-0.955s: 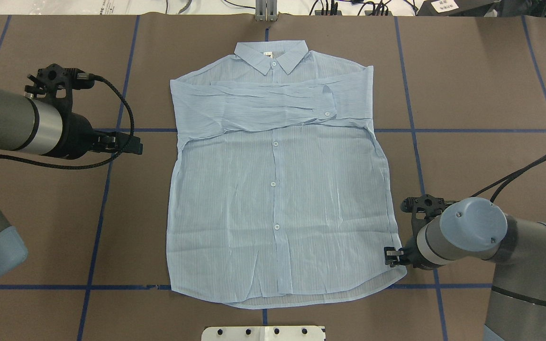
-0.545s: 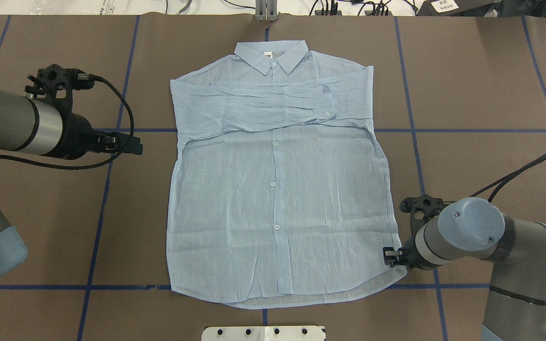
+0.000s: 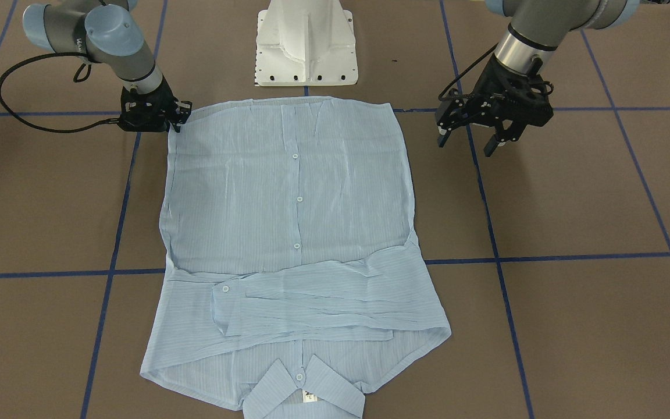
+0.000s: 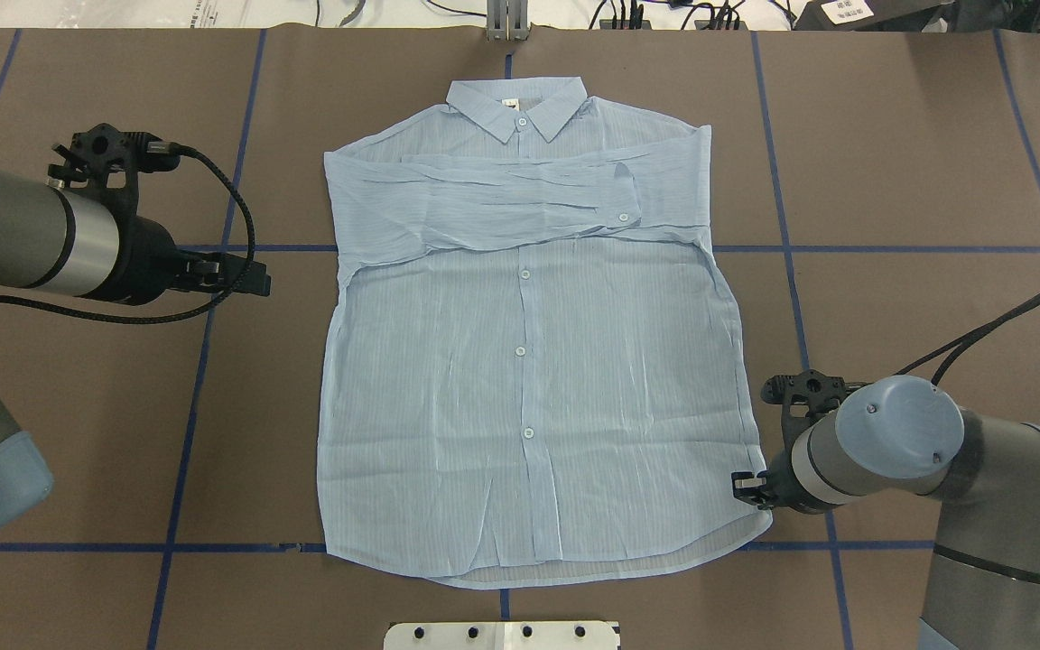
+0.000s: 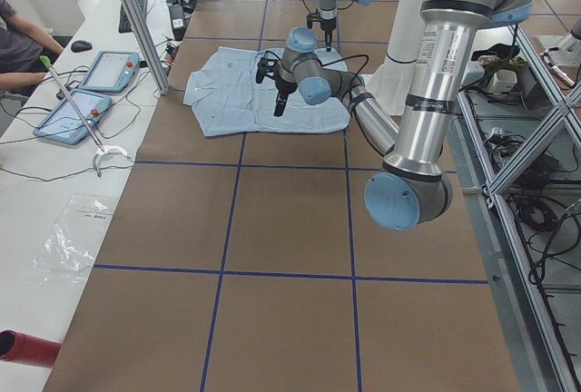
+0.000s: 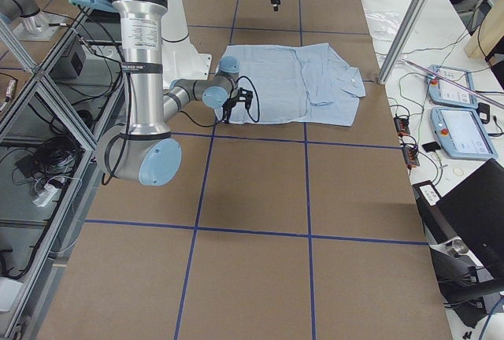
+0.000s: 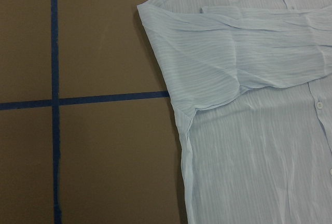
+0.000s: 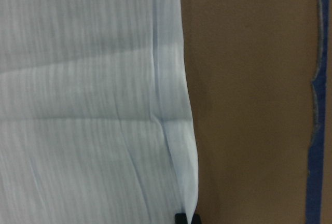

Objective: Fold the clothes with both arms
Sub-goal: 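Grasp the hem corner nearest the right gripper, then move the left gripper to the other hem corner and grasp it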

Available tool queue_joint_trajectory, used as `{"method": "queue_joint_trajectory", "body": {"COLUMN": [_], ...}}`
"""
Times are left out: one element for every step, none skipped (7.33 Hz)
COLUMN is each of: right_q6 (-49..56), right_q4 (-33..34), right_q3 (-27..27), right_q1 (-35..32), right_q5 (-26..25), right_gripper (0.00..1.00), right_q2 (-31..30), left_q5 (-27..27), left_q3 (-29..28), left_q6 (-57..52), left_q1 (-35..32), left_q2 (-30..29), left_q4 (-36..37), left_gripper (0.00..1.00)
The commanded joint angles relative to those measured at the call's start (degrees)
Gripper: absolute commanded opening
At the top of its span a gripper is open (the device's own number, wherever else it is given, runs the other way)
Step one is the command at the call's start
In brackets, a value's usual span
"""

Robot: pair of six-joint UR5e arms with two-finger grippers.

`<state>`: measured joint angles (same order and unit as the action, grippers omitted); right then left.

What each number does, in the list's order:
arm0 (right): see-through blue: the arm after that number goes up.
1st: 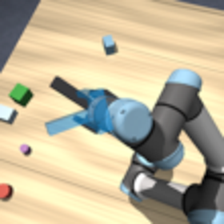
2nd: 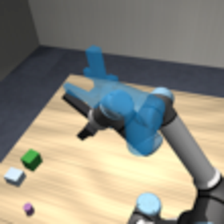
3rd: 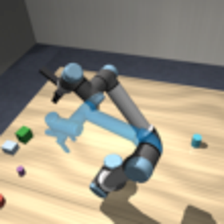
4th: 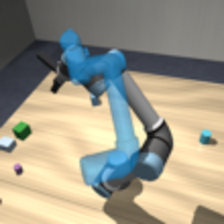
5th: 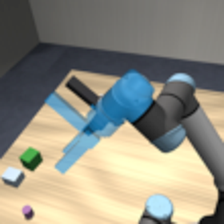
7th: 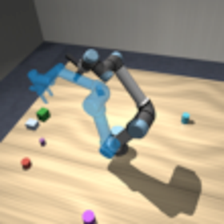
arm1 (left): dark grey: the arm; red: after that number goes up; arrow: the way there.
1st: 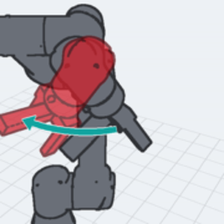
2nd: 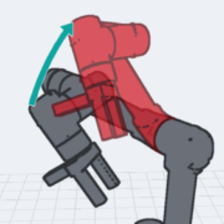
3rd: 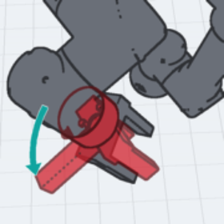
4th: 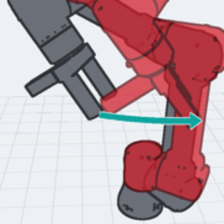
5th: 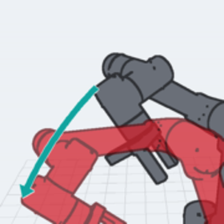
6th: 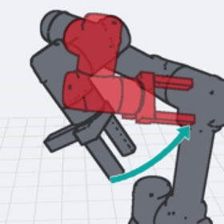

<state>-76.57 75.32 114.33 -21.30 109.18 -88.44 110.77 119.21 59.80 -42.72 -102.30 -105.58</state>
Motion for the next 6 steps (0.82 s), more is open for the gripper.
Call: {"method": "queue_joint_trajectory", "body": {"right_q6": [-0.2, -0.3, -0.4, -0.3, -0.3, -0.2], "right_q4": [0.0, 0.0, -0.1, -0.1, -0.2, -0.2], "right_q3": [1.2, 2.4, 3.4, 4.9, 5.5, 5.7], "right_q1": [-0.1, -0.1, -0.2, -0.3, -0.3, -0.5], "right_q5": [-0.5, -0.5, -0.9, -1.0, -0.8, -0.9], "right_gripper": [0.0, 0.0, 0.0, 0.0, 0.0, 0.0], "right_q2": [0.0, 0.1, 0.1, 0.2, 0.2, 0.2], "left_q5": [0.1, 0.2, -0.9, -4.7, -9.0, -10.1], "left_q3": [0.3, 0.4, 1.5, 3.7, 3.7, 2.7], "left_q6": [0.8, 3.5, 10.6, 17.9, 25.1, 28.3], "left_q1": [0.0, 0.9, 6.4, 13.2, 19.8, 23.2], "left_q2": [0.2, 0.4, 2.0, 3.8, 3.9, 3.6], "left_q4": [0.0, 0.0, -0.1, 0.0, 0.2, 0.5], "left_gripper": [1.0, 1.0, 1.0, 1.0, 0.99, 0.98]}}
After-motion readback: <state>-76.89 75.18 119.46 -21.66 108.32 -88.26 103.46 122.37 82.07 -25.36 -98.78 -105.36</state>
